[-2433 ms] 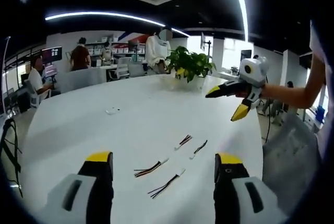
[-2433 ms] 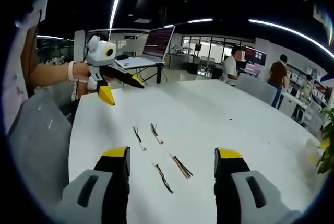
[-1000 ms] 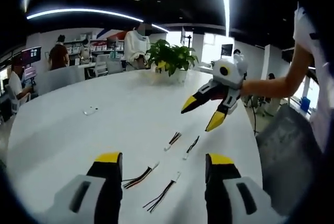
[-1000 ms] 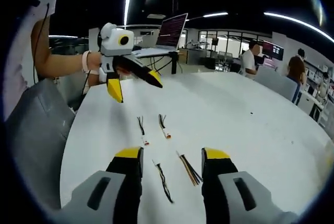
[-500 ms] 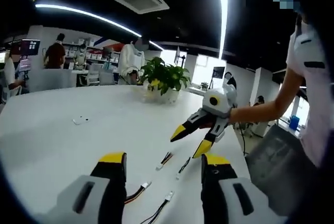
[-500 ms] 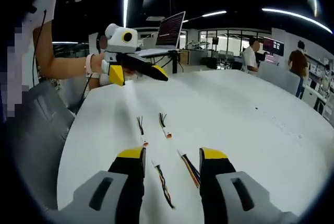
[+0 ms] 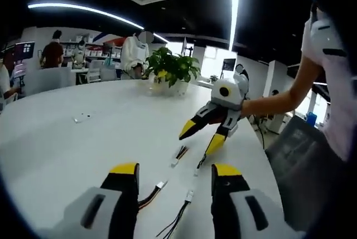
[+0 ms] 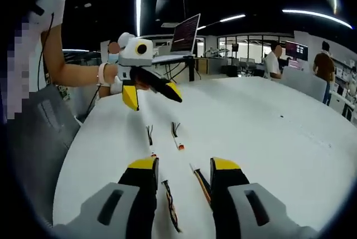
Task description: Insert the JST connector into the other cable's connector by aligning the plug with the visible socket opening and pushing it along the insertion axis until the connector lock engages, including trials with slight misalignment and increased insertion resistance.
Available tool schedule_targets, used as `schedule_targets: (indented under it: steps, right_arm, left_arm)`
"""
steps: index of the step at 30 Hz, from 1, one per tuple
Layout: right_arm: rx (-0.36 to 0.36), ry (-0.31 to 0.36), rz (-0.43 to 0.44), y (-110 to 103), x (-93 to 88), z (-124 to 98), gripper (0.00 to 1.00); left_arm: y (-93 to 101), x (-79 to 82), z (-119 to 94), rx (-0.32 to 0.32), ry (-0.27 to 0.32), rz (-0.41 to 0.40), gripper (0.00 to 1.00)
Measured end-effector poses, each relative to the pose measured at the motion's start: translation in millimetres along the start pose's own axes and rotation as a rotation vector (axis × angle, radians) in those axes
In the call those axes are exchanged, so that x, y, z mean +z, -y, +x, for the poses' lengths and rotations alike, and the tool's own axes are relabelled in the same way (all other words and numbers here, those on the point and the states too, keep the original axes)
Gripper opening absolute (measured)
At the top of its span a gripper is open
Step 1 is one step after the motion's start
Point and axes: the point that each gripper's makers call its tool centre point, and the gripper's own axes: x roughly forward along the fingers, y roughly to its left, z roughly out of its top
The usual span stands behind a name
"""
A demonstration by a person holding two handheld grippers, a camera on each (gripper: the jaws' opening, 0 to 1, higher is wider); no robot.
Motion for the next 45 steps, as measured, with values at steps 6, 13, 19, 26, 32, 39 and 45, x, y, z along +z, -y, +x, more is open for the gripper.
schedule_targets:
  steps: [6, 13, 19, 26, 32, 39, 45]
  right_arm:
    - [0.014, 0.004, -0.018, 5, -3.3, 4, 0.31]
    - [0.028, -0.013, -0.01, 10, -14.9, 9, 0.26]
    - [0.038, -0.006, -0.021, 15, -19.3, 16, 0.24]
    - [0.041, -0.042, -0.027, 17, -32.0, 19, 0.23]
    - [0.035, -0.026, -0.005, 17, -33.6, 21, 0.23]
    - [0.034, -0.026, -0.015, 21, -35.0, 25, 0.22]
    - [0.03, -0.013, -0.029, 24, -33.0, 24, 0.19]
  left_arm:
    - [-2.9, -10.4, 6, -0.016, -0.024, 0.013, 0.45]
    - [-9.0, -30.2, 12, -0.041, -0.064, -0.005, 0.45]
    - [-13.6, -34.4, 17, -0.065, -0.042, -0.013, 0.44]
    - [-17.0, -39.7, 23, -0.084, -0.028, -0.028, 0.37]
    - [-20.3, -48.2, 26, -0.086, -0.035, -0.023, 0.36]
    - [-19.6, -51.7, 31, -0.099, -0.034, -0.016, 0.33]
    - [-17.9, -52.0, 35, -0.106, -0.023, 0.031, 0.27]
